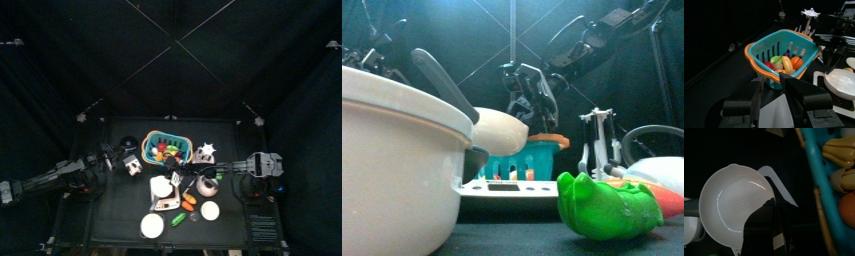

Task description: Place pan on stove

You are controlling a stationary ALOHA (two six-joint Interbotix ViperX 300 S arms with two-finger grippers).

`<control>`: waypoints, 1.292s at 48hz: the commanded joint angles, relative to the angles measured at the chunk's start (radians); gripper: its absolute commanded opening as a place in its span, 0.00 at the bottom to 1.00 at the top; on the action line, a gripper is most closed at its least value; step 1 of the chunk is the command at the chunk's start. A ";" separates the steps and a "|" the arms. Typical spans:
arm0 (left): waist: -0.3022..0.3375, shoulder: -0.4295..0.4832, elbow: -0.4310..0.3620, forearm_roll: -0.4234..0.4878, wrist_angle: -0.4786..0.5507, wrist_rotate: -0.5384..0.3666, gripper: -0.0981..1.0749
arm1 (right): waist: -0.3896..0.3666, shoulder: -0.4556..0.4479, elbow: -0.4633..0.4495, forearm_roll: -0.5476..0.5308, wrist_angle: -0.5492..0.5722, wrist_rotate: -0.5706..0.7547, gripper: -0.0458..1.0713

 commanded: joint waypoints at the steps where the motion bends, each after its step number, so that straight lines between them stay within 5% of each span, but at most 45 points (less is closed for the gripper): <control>1: 0.003 0.003 -0.012 -0.002 -0.005 0.000 0.71 | -0.011 -0.009 -0.005 0.003 -0.005 0.003 0.47; 41: 0.003 0.005 -0.011 -0.002 -0.005 0.000 0.71 | -0.012 0.032 -0.029 0.002 0.021 0.002 0.48; 62: 0.003 0.003 -0.011 -0.002 -0.005 0.000 0.71 | -0.012 0.026 -0.037 -0.002 0.031 0.002 0.57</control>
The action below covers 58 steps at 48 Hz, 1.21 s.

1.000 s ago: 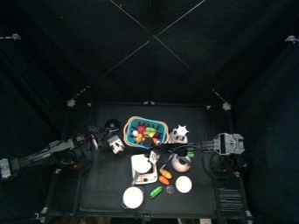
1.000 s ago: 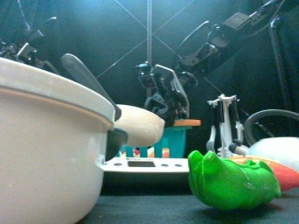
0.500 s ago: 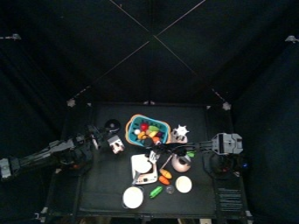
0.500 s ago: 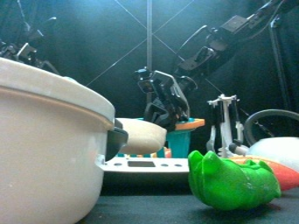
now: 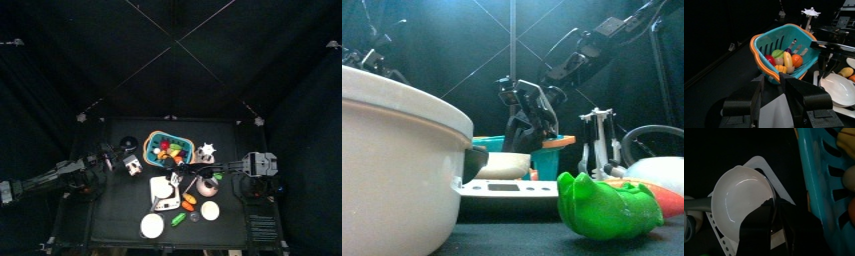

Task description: Place pan on stove

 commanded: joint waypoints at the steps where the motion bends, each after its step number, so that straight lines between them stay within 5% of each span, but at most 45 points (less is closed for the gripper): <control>1: 0.003 0.003 -0.014 -0.002 -0.005 0.002 0.71 | -0.008 -0.034 -0.020 0.000 0.000 0.002 0.58; 24: 0.003 0.005 -0.014 -0.002 -0.005 0.002 0.71 | -0.008 -0.071 -0.026 -0.002 0.000 -0.002 0.70; 58: 0.003 0.003 -0.014 -0.002 -0.005 0.002 0.71 | 0.014 -0.158 -0.058 -0.086 0.048 -0.008 0.69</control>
